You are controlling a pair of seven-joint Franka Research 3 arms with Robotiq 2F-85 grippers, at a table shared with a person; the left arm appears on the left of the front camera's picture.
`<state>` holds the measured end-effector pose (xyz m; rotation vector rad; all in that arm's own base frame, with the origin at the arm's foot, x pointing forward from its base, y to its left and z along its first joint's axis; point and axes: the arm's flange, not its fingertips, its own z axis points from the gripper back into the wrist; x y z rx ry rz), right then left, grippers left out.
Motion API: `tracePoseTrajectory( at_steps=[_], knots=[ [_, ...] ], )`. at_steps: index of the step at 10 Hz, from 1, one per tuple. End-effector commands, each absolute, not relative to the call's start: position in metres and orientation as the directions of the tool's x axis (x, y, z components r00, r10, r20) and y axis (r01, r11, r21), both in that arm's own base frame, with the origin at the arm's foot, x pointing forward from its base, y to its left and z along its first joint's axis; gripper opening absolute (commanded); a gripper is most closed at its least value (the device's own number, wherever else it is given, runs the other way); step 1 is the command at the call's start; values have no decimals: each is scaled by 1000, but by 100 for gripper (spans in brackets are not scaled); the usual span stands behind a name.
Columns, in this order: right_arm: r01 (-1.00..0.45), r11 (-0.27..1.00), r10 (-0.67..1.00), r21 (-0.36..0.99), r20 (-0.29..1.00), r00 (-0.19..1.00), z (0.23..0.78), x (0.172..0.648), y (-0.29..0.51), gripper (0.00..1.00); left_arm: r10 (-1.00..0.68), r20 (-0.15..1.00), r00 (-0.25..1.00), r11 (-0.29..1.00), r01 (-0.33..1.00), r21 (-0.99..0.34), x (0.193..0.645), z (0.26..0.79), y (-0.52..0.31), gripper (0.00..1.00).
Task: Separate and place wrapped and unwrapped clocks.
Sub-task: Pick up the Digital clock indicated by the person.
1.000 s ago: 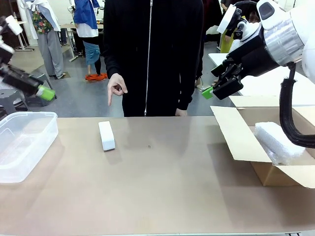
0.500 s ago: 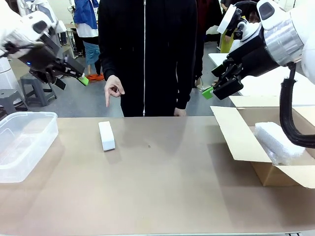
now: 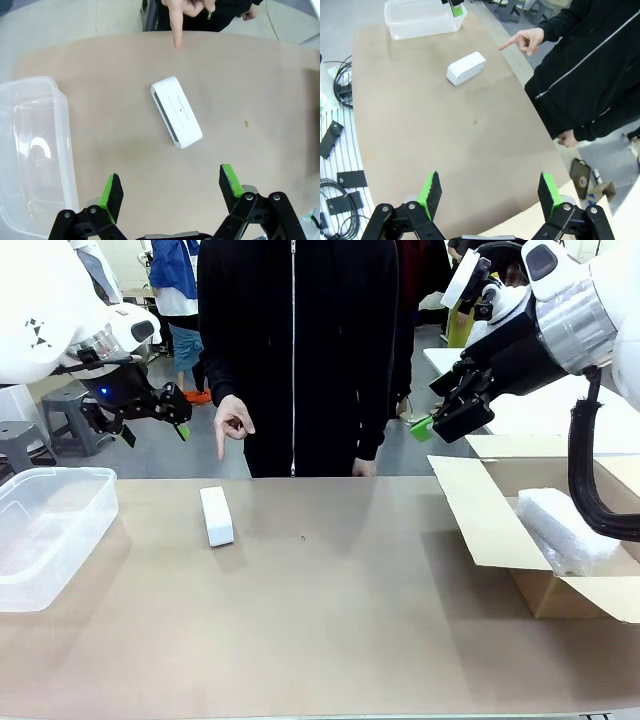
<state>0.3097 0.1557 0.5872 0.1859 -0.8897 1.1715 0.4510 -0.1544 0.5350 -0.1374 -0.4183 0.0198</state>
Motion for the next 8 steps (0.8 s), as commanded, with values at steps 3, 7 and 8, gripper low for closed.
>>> tracePoseTrajectory(
  at_steps=[3, 7, 8],
  knots=[
    [-858, 415, 705, -302, 703, 94, 586, 313, 157, 100, 42, 420, 907, 990, 18, -137, 450, 541, -153, 100],
    [-858, 415, 705, -302, 703, 94, 586, 313, 157, 100, 200, 187, 962, 970, -168, -174, 514, 500, -173, 100],
    [-858, 415, 705, -302, 703, 94, 586, 313, 157, 100, 247, 155, 957, 957, -215, -196, 529, 487, -178, 100]
  ],
)
